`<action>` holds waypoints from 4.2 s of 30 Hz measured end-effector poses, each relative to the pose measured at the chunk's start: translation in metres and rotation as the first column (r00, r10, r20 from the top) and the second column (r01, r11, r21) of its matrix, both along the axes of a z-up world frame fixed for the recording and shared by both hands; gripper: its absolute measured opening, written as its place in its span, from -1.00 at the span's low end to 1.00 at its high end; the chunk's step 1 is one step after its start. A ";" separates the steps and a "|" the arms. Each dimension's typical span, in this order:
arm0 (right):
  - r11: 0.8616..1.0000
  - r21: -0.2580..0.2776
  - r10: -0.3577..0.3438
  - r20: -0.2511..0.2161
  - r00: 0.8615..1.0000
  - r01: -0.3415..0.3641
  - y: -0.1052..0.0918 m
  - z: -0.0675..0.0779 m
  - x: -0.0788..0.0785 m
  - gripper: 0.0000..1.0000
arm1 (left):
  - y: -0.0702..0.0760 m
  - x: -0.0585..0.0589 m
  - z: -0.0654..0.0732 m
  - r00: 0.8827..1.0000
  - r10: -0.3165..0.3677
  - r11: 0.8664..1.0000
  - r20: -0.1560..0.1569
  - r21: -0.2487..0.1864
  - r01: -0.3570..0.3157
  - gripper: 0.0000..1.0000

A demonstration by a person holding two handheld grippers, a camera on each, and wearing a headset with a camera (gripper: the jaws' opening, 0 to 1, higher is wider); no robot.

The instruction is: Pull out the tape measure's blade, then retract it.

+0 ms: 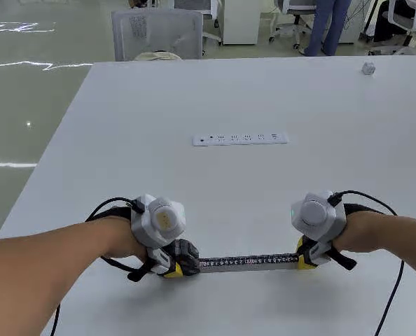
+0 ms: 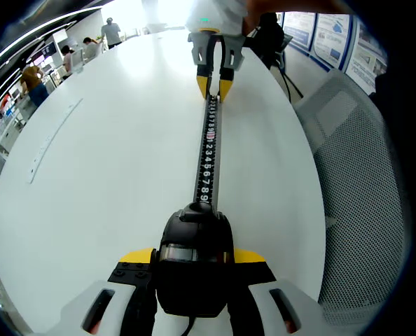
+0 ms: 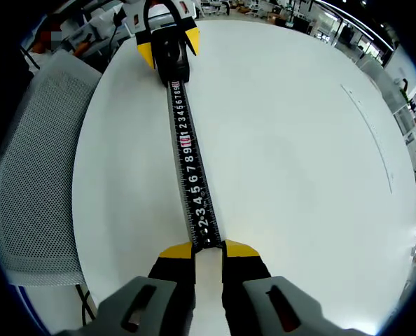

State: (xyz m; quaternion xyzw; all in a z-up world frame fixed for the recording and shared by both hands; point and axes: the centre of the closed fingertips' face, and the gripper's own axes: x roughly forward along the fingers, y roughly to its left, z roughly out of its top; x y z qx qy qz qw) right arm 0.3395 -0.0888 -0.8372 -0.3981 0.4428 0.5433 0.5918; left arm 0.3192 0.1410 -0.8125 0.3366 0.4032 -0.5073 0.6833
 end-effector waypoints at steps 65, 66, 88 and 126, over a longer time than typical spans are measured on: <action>0.995 0.038 -0.095 0.012 0.995 0.094 -0.023 0.001 0.001 -0.70 | -0.001 0.000 0.000 1.000 -0.005 1.000 0.004 -0.004 0.005 -0.29; 0.992 0.046 -0.118 0.000 0.993 0.118 -0.024 0.001 0.000 -0.72 | -0.001 0.000 0.000 1.000 -0.003 1.000 0.004 -0.007 0.003 -0.29; 0.969 0.113 -0.220 0.000 0.976 0.218 -0.039 0.012 -0.010 -0.62 | -0.003 0.000 0.001 1.000 -0.010 1.000 0.019 -0.023 0.010 -0.28; 0.722 0.427 -0.611 0.024 0.792 0.544 -0.085 0.052 -0.055 0.29 | 0.116 -0.075 0.039 0.767 0.640 0.674 -0.044 -0.447 -0.588 0.67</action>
